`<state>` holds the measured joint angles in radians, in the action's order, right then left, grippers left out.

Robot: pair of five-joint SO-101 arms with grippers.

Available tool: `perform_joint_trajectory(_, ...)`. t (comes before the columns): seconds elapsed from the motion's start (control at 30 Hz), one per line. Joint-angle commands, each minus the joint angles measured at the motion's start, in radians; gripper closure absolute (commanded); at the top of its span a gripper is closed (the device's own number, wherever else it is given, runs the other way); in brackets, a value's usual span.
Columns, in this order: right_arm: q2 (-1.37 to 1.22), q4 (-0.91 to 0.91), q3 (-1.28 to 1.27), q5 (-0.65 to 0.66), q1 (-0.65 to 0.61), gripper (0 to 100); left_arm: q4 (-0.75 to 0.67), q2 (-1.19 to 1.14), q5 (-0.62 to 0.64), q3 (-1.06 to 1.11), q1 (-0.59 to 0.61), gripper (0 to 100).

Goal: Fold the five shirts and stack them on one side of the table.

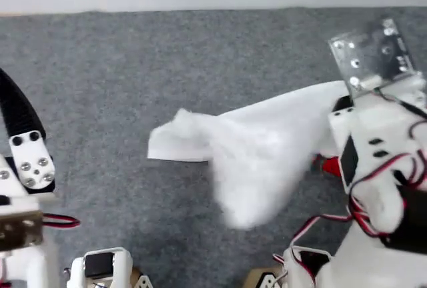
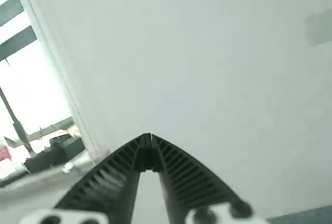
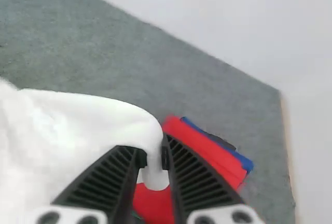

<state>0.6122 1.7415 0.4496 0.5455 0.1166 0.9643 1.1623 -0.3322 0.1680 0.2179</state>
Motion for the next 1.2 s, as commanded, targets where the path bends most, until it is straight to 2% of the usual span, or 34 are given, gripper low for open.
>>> perform_joint_trajectory(0.0,0.025,0.019,0.043,0.009,0.010,98.7,-0.029,0.002,-0.068,-0.030,-0.005,100)
perform_joint_trajectory(0.1,0.025,0.036,0.041,0.005,0.008,98.7,0.031,0.003,-0.068,-0.027,-0.005,100)
perform_joint_trajectory(0.23,0.024,0.036,0.041,0.006,0.008,98.7,0.235,-0.005,-0.063,-0.024,-0.023,100)
perform_joint_trajectory(0.37,0.019,0.036,0.002,0.008,0.008,98.7,0.511,-0.005,-0.063,0.041,-0.172,100)
perform_joint_trajectory(0.47,0.016,0.035,-0.091,0.008,0.008,98.7,0.618,-0.006,-0.063,0.203,-0.318,100)
perform_joint_trajectory(0.6,0.022,0.025,-0.195,0.006,0.008,98.7,0.578,-0.006,-0.063,0.437,-0.410,100)
perform_joint_trajectory(0.77,0.015,0.012,-0.273,0.009,0.016,98.7,0.443,-0.006,-0.063,0.641,-0.422,100)
perform_joint_trajectory(0.97,0.016,-0.091,-0.422,0.009,0.165,98.0,0.330,-0.006,-0.061,0.771,-0.431,100)
perform_joint_trajectory(1.03,0.016,-0.099,-0.457,0.009,0.205,92.8,0.318,-0.025,-0.061,0.797,-0.468,100)
perform_joint_trajectory(1.17,0.025,-0.094,-0.491,0.003,0.289,75.0,0.288,-0.143,-0.061,0.797,-0.577,100)
